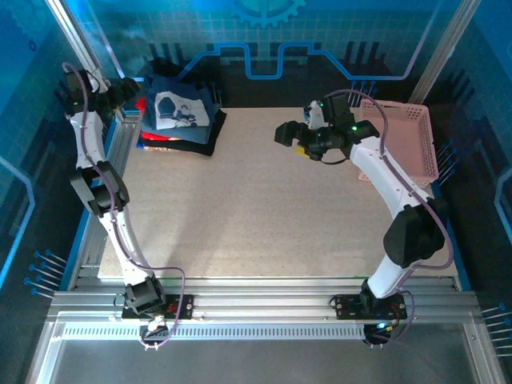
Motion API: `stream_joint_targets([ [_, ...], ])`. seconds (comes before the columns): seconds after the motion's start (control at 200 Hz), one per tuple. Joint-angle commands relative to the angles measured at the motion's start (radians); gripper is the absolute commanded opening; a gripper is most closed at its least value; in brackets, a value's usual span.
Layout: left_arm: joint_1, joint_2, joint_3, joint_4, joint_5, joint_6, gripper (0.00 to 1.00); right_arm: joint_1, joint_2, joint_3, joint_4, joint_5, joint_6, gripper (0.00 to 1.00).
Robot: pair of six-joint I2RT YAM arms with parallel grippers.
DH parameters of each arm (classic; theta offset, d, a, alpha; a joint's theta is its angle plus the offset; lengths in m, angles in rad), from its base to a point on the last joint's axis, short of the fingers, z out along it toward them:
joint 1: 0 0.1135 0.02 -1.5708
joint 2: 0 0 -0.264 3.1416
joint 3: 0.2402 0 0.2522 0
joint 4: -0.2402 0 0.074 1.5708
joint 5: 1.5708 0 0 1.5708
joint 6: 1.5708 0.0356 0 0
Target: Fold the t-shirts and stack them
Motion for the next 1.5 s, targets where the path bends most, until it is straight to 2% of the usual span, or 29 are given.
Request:
stream_joint_targets([
  [0.0, 0.001, -0.184, -0.04, -0.023, -0.071, -0.045, 0.99, -0.034, -0.114, -0.04, -0.048, 0.008, -0.059, 0.96],
  [0.085, 0.001, -0.299, -0.164, -0.005, -0.054, -0.078, 0.99, -0.092, -0.202, -0.114, -0.048, 0.008, -0.082, 0.97],
  [0.215, -0.043, -0.502, -0.447, 0.148, 0.027, -0.137, 0.99, -0.22, -0.33, -0.245, -0.015, -0.06, -0.087, 0.97],
  [0.33, -0.15, -0.51, -0.412, 0.007, 0.026, -0.065, 0.99, -0.264, -0.381, -0.287, -0.057, -0.091, -0.129, 0.97],
  [0.395, -0.212, -0.484, -0.396, -0.021, 0.023, -0.057, 0.93, -0.27, -0.404, -0.313, -0.058, -0.105, -0.13, 0.97],
  [0.445, -0.247, -0.453, -0.383, -0.033, 0.02, -0.065, 0.79, -0.269, -0.422, -0.334, -0.054, -0.106, -0.125, 0.97],
  [0.54, -0.268, -0.385, -0.377, 0.0, 0.027, -0.145, 0.31, -0.27, -0.455, -0.375, -0.034, -0.117, -0.103, 0.97],
  [0.595, -0.269, -0.34, -0.372, 0.02, 0.034, -0.18, 0.16, -0.269, -0.47, -0.393, -0.03, -0.121, -0.094, 0.97],
  [0.645, -0.269, -0.297, -0.351, 0.02, 0.031, -0.183, 0.1, -0.27, -0.48, -0.403, -0.036, -0.122, -0.093, 0.97],
  [0.82, -0.255, -0.168, -0.272, 0.027, -0.031, -0.164, 0.1, -0.269, -0.501, -0.423, -0.044, -0.099, -0.082, 0.97],
  [1.025, -0.19, -0.067, -0.28, 0.128, -0.066, -0.247, 0.13, -0.264, -0.48, -0.425, -0.023, -0.09, -0.054, 0.97],
  [1.191, -0.143, -0.055, -0.338, 0.227, 0.027, -0.346, 0.16, -0.251, -0.454, -0.4, -0.027, -0.077, -0.053, 0.97],
  [1.301, -0.133, -0.073, -0.375, 0.265, 0.11, -0.388, 0.23, -0.246, -0.443, -0.39, -0.019, -0.068, -0.051, 0.97],
  [1.496, -0.127, -0.26, -0.676, 0.459, 0.196, -0.46, 0.35, -0.245, -0.427, -0.382, 0.003, -0.064, -0.049, 0.97],
])
